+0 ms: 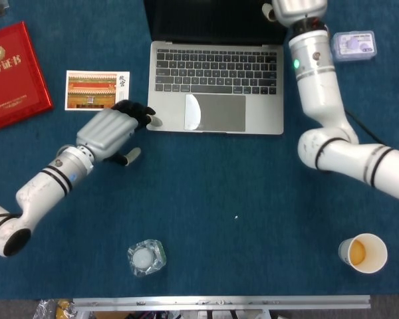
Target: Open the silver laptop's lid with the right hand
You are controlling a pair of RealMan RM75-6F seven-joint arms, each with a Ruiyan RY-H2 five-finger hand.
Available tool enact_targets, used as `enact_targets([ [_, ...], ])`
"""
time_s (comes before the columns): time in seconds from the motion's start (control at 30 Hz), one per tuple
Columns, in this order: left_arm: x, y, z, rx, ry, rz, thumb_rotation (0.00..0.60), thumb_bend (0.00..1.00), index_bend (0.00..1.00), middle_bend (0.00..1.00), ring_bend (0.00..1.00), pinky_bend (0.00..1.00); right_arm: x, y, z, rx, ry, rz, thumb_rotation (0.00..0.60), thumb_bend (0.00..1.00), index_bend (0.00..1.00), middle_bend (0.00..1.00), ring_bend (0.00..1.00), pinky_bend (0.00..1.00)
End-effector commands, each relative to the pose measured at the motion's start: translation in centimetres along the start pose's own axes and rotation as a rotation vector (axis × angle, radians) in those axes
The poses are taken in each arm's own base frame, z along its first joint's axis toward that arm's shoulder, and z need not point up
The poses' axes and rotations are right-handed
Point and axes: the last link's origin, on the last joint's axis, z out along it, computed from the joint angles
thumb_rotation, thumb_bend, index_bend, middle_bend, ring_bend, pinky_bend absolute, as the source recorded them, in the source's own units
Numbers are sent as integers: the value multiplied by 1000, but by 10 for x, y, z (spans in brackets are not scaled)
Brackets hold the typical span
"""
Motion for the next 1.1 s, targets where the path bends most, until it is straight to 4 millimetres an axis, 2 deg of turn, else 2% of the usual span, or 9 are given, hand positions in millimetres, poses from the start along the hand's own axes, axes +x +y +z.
enact_targets([
  [0.03, 7, -4, -7, 17, 33, -16, 600, 417, 199, 143, 95, 70, 10, 16, -13, -7, 5, 9, 600, 49, 116, 178, 51, 189],
  [0.5, 37, -30, -45, 121, 187, -60, 600, 416, 199, 155, 95, 70, 34, 65, -72, -24, -5, -4, 600, 96, 116, 222, 81, 190],
  [0.6, 42, -39, -59, 163, 230, -62, 600, 417, 199, 155, 94, 70, 36, 89, -96, -57, -8, 2, 600, 96, 116, 228, 81, 190],
  [0.87, 49, -54, -87, 254, 299, -53, 600, 417, 199, 155, 92, 70, 34, 133, -142, -116, -21, 19, 600, 99, 116, 229, 82, 190],
  [1.1, 55, -66, -128, 352, 385, -41, 600, 417, 199, 155, 92, 70, 29, 167, -185, -185, -43, 32, 600, 100, 116, 229, 82, 190],
])
